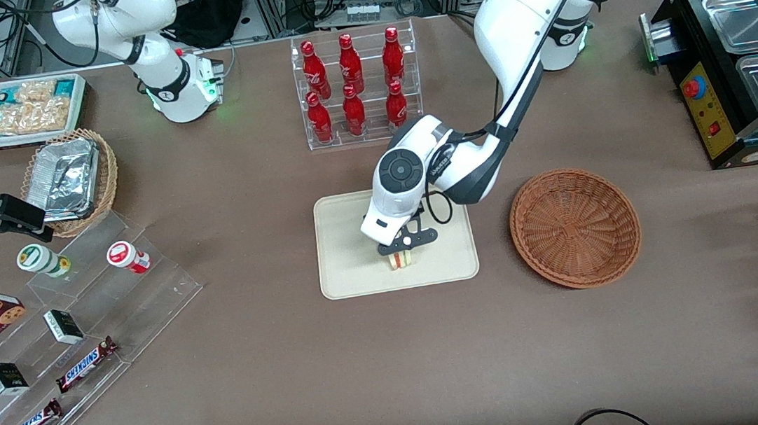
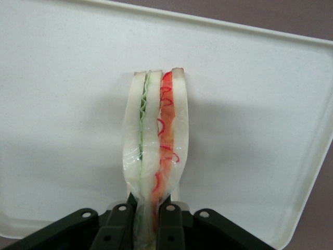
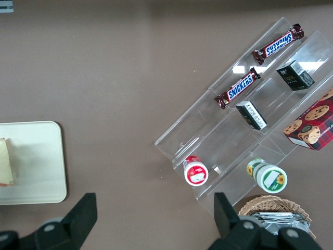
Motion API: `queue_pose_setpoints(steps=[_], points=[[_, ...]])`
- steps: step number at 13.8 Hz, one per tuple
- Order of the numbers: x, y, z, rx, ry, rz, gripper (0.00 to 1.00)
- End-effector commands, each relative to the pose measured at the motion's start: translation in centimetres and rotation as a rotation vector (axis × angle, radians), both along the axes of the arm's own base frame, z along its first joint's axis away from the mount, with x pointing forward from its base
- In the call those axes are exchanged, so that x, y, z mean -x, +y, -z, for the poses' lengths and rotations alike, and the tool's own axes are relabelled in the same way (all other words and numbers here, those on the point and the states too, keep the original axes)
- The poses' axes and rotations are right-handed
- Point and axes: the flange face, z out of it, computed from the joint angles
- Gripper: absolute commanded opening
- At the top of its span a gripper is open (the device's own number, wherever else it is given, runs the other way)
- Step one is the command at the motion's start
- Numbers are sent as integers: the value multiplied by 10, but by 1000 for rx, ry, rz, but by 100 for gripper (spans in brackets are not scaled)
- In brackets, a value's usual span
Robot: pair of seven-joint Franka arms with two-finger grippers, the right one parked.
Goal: Place sandwich from basket to tray
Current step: 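Lower the sandwich onto the tray and open the left gripper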
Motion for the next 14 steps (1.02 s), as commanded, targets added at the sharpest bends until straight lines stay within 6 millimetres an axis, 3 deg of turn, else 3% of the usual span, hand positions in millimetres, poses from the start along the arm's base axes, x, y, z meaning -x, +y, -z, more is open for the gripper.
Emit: queue_pose_setpoints(steps=[1,3,4,5,9,12,14], points=[[-3,-7,-5,11,-10,-19,100],[-5,-9,-23,18,-29,-11,100],[-2,-10,-44,20,-57,10,100],[-3,-3,-67,5,-58,10,100],[-4,29,-129,-70,-16,1,100],[-19,67,-156,-106,10,-65,100],[-44,115,-174,-116,21,-127,100]])
